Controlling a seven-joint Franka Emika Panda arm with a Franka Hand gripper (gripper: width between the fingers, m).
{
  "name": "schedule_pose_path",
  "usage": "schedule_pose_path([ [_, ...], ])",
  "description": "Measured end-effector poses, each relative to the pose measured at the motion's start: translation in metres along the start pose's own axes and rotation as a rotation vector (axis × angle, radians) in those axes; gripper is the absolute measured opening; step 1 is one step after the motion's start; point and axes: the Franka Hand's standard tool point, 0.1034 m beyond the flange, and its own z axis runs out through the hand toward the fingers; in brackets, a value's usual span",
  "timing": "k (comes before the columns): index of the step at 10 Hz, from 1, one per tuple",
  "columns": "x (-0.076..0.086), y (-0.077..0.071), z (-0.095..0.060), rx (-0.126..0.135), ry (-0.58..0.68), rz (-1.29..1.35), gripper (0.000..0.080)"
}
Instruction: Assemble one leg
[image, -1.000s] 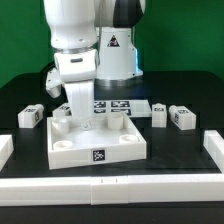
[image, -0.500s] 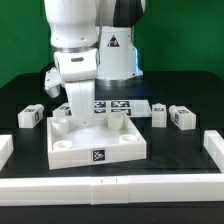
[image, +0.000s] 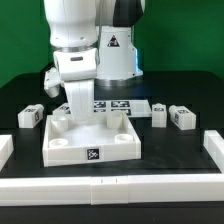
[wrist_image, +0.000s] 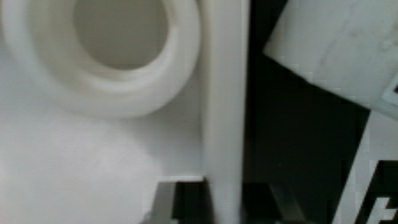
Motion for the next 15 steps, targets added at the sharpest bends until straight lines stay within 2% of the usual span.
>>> schedule_pose_path([
  [3,0.002,0.002,0.0,-0.003,0.0,0.015,0.0064],
  [4,0.01,0.007,0.0,-0.008,0.001,0.046,0.0064],
  [8,0.06,0.035,-0.001,-0.028,0.015,0.121,0.0064],
  [9,0.079,0.045,-0.001,-0.037,0.022,0.151,0.0064],
  [10,0.099,0.057,-0.002,-0.059,0.031,0.142,0.0064],
  [11,0.11,0.065,-0.002,-0.065,0.035,0.146,0.0064],
  [13,0.125,0.081,-0.003,-0.082,0.039,0.126,0.0064],
  [15,0.13,0.094,-0.005,-0.095,0.038,0.109,0.0064],
])
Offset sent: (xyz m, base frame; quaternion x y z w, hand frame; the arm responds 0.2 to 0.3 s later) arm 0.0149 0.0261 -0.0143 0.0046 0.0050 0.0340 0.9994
